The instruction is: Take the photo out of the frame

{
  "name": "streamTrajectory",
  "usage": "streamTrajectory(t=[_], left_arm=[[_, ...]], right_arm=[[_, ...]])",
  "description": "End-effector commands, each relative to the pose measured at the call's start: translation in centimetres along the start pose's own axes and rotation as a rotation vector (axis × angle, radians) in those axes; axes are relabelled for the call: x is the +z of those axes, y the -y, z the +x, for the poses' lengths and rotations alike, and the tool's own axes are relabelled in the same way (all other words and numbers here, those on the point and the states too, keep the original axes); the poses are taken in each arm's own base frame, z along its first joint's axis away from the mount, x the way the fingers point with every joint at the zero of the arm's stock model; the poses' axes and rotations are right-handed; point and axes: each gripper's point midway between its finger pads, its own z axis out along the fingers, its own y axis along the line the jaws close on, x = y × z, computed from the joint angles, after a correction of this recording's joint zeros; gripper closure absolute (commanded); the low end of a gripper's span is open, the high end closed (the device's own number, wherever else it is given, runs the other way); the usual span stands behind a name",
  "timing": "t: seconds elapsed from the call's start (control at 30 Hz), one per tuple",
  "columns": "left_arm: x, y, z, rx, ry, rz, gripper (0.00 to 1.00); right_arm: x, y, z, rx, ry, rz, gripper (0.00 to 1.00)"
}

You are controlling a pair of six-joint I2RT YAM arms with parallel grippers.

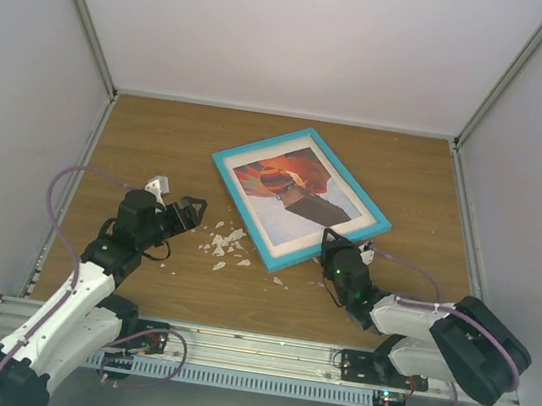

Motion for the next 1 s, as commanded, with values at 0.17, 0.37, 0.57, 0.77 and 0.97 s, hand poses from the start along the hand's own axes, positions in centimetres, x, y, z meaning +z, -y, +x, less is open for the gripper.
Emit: streamTrajectory(t=[0.17,0.37,0.57,0.77,0.97], left_arm=[[0.4,0.3,-0.4,-0.004,0.021,0.028,0.15],[0.3,0.3,-0.4,-0.007,0.022,0.025,0.15],[0.4,0.0,-0.4,-0.008,0.022,0.017,0.14],[1.1,-0.3,-0.1,-0.003,0.000,0.003,0.14],[2.4,-0.7,0.9,0.000,-0.058,-0.004,0.13]], right_arm=[[-1.0,5.5,1.7,-0.014,-0.127,0.200,0.53],[-1.6,5.8,1.6,-0.071,-0.136,0.255,0.25],[-3.0,6.7,0.5,-0.147,-0.114,0.363,0.01],[-5.1,7.4,-1.2,-0.217,-0.083,0.431,0.00],[-5.6,4.6,-2.5,-0.397,-0.048,0.392,0.00]])
